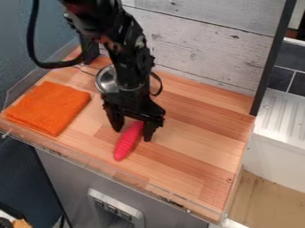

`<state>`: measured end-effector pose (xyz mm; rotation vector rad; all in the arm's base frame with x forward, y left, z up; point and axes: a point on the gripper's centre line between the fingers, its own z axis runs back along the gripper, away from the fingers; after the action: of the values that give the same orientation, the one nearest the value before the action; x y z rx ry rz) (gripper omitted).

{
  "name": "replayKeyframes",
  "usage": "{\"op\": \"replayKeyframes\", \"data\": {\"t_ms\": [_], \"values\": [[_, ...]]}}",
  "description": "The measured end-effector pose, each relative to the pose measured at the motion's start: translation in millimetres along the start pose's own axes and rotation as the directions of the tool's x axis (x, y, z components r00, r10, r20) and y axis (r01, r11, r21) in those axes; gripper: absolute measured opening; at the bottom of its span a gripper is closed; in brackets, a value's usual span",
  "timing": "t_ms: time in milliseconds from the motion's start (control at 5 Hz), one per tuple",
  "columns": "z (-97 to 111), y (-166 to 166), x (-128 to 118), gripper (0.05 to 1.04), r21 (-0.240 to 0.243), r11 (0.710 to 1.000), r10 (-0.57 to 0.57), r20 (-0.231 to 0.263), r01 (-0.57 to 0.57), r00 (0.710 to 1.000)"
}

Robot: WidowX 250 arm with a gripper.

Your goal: TAKE THE RED FORK AND PUT IT ON TOP OF THE ORANGE TOWEL

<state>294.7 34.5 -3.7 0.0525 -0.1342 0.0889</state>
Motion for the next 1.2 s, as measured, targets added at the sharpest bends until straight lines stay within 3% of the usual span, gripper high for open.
{"op": "replayKeyframes", "data": {"t_ms": [400,600,800,1000,1200], "values": [[-1,-14,-4,0.409,-0.011,0.999,-0.035,-0.01,0.035,0.999],[3,-16,-6,0.341,-0.023,1.0,-0.015,-0.033,0.015,0.999],[21,-14,-2,0.34,-0.058,0.998,0.02,-0.038,-0.023,0.999],[55,5,-3,0.341,-0.095,0.994,0.055,0.03,-0.052,0.998],[76,27,-12,0.34,-0.118,0.99,0.088,0.079,-0.079,0.993]]}}
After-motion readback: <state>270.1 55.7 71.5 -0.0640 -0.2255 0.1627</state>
